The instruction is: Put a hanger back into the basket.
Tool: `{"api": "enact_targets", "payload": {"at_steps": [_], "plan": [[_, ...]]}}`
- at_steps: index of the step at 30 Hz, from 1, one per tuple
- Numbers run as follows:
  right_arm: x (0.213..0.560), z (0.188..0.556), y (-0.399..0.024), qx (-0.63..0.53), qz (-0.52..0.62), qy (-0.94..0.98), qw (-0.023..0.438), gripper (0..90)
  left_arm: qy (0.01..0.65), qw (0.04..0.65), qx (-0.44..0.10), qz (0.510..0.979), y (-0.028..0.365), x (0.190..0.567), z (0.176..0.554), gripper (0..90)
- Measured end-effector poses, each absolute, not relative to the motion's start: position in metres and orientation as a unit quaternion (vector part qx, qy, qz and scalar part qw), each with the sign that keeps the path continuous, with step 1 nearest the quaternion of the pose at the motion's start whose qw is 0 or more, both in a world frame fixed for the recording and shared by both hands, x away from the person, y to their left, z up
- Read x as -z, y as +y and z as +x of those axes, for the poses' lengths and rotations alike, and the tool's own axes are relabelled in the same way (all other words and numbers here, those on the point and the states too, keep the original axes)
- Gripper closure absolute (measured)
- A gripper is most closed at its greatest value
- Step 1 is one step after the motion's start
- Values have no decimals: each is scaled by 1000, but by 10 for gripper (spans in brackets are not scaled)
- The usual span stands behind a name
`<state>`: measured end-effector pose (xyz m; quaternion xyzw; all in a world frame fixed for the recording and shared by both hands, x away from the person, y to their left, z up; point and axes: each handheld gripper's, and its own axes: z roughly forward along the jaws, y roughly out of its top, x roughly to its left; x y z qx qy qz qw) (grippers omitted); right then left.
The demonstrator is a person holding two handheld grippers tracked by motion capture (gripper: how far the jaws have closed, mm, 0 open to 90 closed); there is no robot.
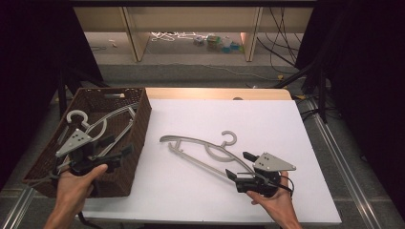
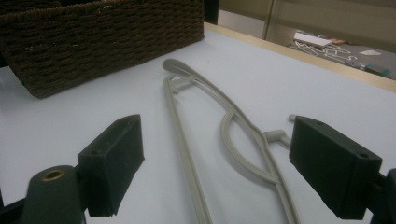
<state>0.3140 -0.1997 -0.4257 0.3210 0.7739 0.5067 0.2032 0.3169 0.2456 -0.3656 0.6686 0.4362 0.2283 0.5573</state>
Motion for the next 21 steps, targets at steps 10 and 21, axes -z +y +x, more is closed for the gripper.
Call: {"api": "enact_targets", "payload": {"at_steps": [10, 21], "plan": [[429, 316, -203, -510, 323, 772, 198, 181, 381, 556, -240, 699, 208, 380, 309, 213], [431, 319, -203, -510, 326, 773, 191, 172, 351, 558, -239, 713, 193, 403, 307, 205]]}}
